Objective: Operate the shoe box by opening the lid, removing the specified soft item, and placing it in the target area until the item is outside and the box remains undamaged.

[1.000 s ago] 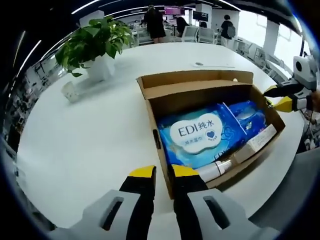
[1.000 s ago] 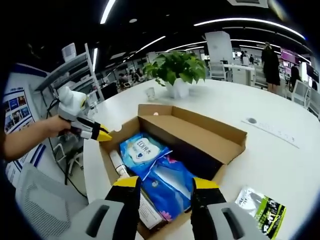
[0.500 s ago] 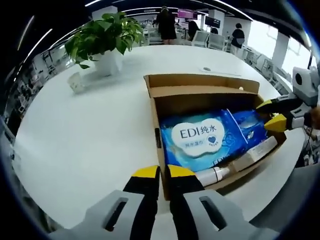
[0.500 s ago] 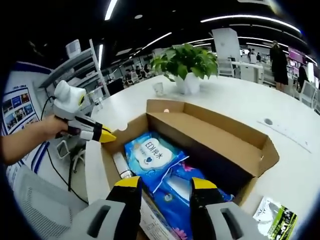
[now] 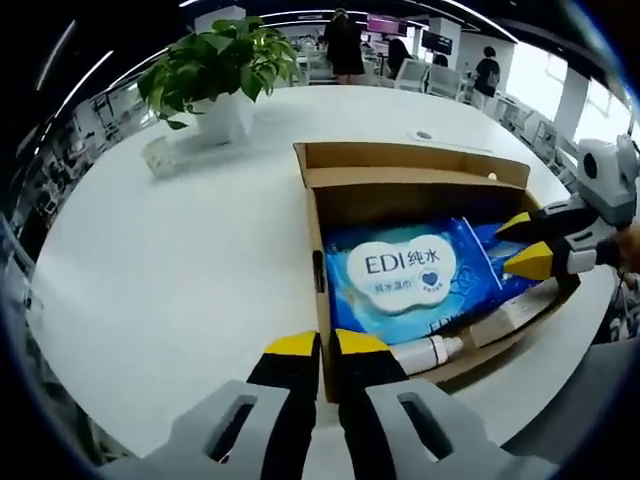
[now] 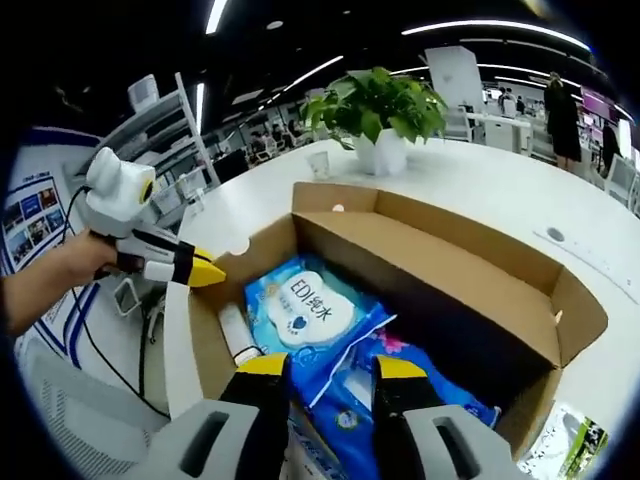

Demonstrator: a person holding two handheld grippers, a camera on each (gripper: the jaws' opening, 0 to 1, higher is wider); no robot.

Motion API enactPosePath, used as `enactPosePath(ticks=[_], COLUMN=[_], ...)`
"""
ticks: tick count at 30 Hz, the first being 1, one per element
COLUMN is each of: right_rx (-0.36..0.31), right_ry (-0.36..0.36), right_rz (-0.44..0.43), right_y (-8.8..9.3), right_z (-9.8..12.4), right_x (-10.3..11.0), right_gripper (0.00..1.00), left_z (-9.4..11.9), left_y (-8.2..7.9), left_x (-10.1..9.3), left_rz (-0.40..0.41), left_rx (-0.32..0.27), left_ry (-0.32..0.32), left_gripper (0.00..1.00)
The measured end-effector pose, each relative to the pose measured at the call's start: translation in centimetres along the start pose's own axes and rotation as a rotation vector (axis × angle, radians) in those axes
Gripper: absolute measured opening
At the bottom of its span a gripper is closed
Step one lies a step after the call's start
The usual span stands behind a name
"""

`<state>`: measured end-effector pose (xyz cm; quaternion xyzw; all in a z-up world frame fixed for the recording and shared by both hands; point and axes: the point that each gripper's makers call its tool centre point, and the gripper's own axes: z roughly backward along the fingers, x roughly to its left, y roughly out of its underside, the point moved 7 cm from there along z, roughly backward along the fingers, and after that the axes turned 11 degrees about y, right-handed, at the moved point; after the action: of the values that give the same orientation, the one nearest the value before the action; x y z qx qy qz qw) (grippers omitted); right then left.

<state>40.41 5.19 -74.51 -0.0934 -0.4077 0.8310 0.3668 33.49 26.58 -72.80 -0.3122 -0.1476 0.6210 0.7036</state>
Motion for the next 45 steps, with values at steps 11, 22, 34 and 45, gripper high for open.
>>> enactPosePath(ticks=[11, 22, 34, 45], right_rx=[0.033, 0.07, 0.049, 0.065], right_ry=[-0.004, 0.009, 0.035, 0.014], right_rz=[-0.007, -0.022, -0.038, -0.067], right_y=[-0.2, 0.1, -0.7, -0.5], right_z=[-1.6, -2.8, -2.1, -1.9], right_x=[0.5, 0.7, 0.2, 0.5], right_gripper=[0.26, 0.25, 0.21, 0.17], left_z=[0.0, 0.0, 0.0, 0.0], left_y=[0.0, 0.0, -0.1, -0.2], left_x=[0.0, -0.1, -0.1, -0.1], left_rz=[0.011, 0.019, 0.018, 0.018], left_rx=[0.0, 0.006, 0.006, 0.011], left_ry=[-0.002, 0.0, -0.002, -0.003], left_gripper=[0.02, 0.02, 0.03, 0.03])
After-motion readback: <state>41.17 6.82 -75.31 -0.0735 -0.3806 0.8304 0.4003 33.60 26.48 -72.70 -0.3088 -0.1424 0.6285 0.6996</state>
